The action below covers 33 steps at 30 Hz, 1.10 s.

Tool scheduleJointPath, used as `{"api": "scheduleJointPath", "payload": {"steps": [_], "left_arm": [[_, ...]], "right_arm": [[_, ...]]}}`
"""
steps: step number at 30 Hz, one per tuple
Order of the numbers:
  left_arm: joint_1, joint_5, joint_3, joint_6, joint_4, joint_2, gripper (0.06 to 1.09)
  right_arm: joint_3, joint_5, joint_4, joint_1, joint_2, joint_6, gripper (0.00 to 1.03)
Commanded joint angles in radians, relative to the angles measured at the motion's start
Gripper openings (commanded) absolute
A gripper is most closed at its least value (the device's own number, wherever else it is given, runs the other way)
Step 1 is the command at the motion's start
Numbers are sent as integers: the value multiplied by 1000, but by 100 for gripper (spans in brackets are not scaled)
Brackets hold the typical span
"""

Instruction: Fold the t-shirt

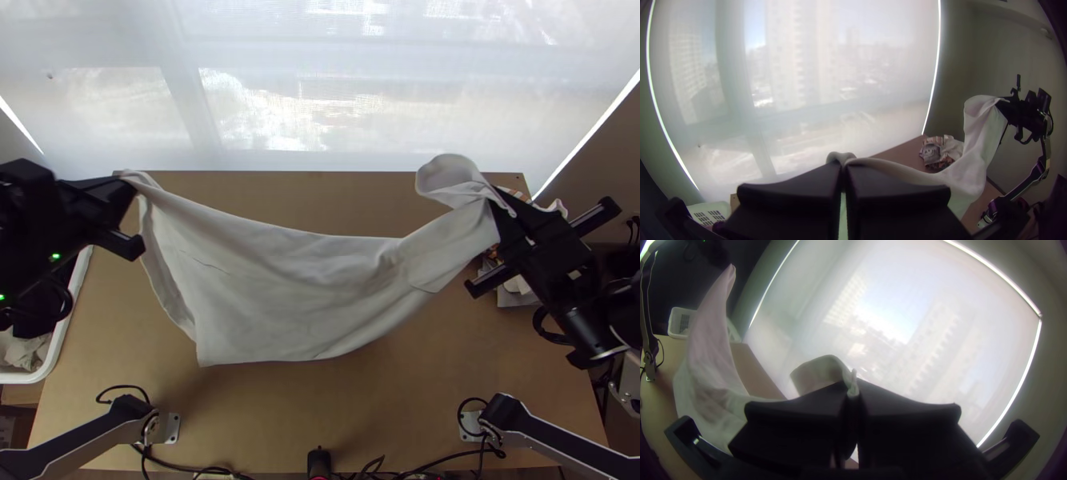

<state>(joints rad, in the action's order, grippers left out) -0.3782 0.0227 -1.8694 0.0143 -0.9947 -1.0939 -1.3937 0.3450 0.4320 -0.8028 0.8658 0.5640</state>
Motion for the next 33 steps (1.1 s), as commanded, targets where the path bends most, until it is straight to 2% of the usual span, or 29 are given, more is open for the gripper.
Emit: {"api": "scheduleJointPath", "payload": {"steps": [1, 8, 14, 24, 28, 33], "left_arm": [[-119, 3, 322, -8, 107, -20, 9], [-90, 5, 621, 53, 314, -98, 9], [-27, 6, 724, 92, 475, -233, 9], [16, 8, 664, 92, 689, -482, 9], [28, 8, 584, 81, 763, -569, 9], [24, 8, 441, 58, 815, -695, 9]], "right_arm": [[127, 3, 1, -27, 35, -47, 2], [292, -8, -128, 27, 87, -50, 2], [397, -26, -162, 73, 84, -50, 2], [502, -130, -190, 352, 52, -33, 2], [519, -133, -203, 401, 50, -33, 2], [542, -132, -231, 407, 45, -49, 2]]}}
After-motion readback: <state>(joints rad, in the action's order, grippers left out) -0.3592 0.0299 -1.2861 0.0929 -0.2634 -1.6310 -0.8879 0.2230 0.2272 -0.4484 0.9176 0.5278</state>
